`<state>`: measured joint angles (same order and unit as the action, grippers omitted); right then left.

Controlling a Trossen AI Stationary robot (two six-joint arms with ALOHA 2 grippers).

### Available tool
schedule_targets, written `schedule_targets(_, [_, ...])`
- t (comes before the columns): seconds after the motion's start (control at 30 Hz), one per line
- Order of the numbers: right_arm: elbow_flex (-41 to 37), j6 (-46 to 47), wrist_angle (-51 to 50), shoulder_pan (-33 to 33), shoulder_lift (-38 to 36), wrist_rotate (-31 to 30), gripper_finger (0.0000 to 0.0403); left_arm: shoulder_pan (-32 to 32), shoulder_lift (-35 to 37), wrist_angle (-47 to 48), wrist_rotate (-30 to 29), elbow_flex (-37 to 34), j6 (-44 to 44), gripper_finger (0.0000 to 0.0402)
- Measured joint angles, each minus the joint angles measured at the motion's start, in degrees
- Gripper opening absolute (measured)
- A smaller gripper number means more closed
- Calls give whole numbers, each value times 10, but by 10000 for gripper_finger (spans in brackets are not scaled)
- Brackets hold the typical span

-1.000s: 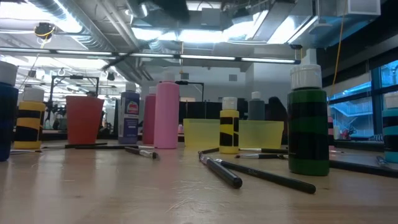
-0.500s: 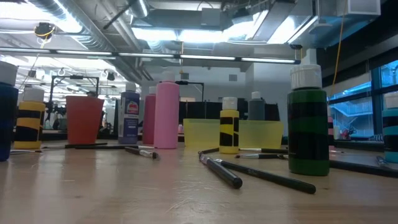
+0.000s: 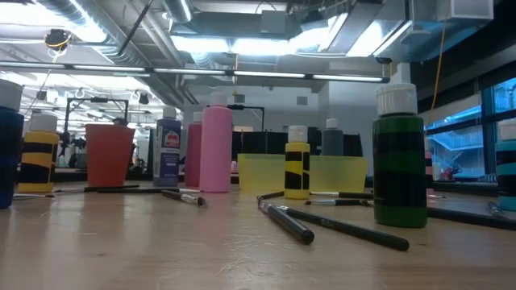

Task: Pick & Place Paint Supplies
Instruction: Put the silver paint brush into the orange cup

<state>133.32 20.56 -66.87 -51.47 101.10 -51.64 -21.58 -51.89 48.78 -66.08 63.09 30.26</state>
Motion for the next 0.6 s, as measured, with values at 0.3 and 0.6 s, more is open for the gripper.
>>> schedule_targets(0.3, [0, -16, 4, 10, 0, 8, 233, 0, 103, -163, -82, -175, -2, 2])
schedule_targets(0.6, [0, -19, 7, 20, -4, 8, 233, 0, 119, -186, -213, -257, 79, 2])
